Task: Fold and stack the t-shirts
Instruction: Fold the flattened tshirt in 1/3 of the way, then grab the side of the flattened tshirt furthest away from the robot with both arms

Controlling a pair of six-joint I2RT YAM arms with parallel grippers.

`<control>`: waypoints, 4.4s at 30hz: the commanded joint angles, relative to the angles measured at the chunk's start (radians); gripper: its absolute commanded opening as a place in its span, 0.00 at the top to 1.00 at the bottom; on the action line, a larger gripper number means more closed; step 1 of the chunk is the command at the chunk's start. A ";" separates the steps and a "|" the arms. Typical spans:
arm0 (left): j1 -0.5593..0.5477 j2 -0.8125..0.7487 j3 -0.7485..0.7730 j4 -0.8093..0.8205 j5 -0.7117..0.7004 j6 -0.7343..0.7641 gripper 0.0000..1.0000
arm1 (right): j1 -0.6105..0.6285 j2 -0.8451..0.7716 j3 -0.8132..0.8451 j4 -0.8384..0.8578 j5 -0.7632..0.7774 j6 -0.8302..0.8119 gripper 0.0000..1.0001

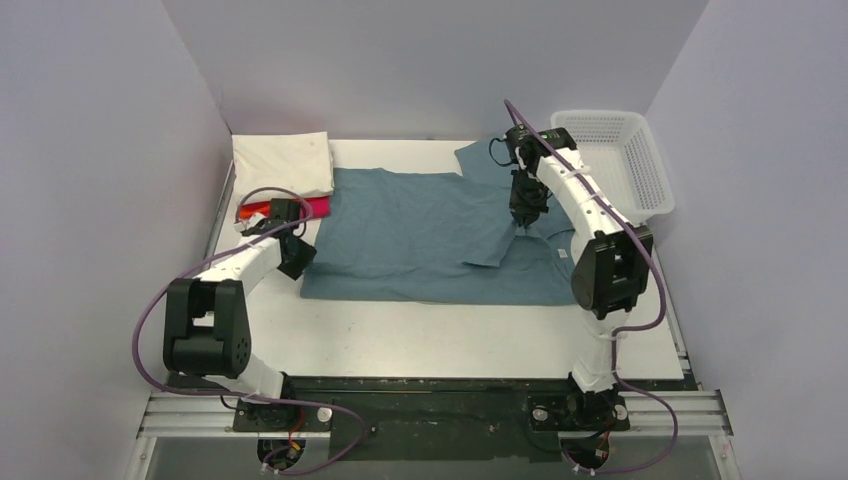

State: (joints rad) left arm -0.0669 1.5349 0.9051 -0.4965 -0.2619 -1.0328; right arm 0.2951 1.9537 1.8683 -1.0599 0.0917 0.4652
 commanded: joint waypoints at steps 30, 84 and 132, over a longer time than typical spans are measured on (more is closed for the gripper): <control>-0.101 -0.070 -0.015 0.184 0.386 0.252 0.09 | 0.021 -0.245 -0.659 0.584 -0.190 0.136 0.16; -0.338 -0.823 -0.417 -0.505 0.092 -0.310 0.07 | -0.120 -1.013 -1.369 0.220 -0.186 0.363 0.18; -0.153 0.810 1.191 -0.489 -0.177 0.305 0.38 | -0.151 0.530 0.430 0.836 0.012 0.211 0.14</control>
State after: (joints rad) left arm -0.2253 2.3184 2.0514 -0.9207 -0.3851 -0.6865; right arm 0.1703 2.4542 2.2436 -0.2783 0.0723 0.5877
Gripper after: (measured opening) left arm 0.628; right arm 0.858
